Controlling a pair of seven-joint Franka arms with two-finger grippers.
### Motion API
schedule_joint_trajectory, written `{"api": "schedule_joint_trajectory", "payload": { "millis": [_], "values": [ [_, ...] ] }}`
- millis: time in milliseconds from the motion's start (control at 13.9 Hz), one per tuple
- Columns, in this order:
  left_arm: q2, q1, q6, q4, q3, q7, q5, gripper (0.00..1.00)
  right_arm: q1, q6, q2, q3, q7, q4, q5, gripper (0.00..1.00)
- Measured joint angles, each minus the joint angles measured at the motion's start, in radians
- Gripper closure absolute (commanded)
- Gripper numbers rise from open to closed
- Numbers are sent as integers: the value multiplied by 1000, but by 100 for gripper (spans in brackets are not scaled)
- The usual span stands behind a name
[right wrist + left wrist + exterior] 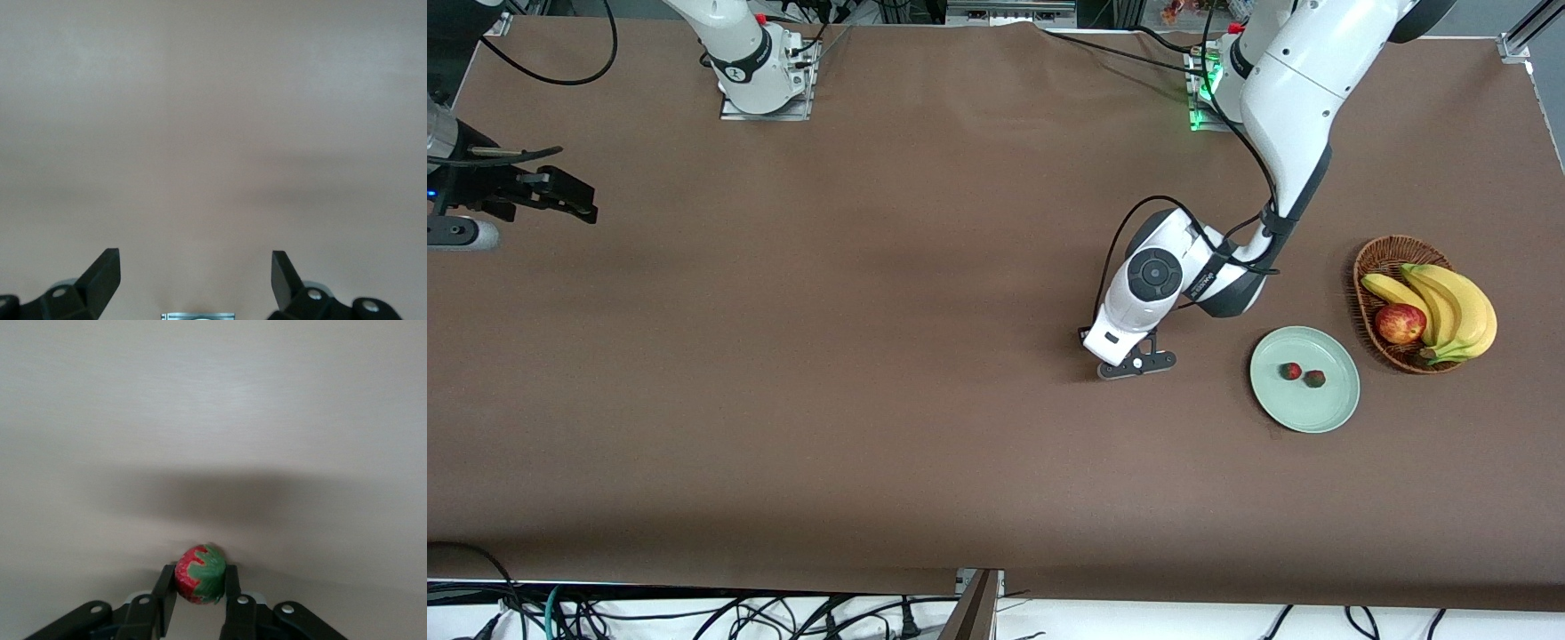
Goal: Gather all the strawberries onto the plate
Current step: 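Carry the strawberry to the plate with the left gripper while the right gripper retracts, then open the left gripper to drop the strawberry onto the plate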
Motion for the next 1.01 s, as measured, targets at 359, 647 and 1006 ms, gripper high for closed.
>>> {"api": "schedule_joint_trajectory", "payload": {
  "millis": [359, 647, 1006],
  "values": [
    [-52, 69, -220, 6, 14, 215, 201, 90, -11, -15, -10, 34, 56, -20, 0, 0],
    [-58, 74, -327, 6, 18, 369, 424, 87, -17, -14, -7, 33, 56, -20, -1, 0],
    [-69, 241, -322, 95, 25, 906, 394, 22, -18, -13, -7, 33, 56, -18, -2, 0]
  ]
}}
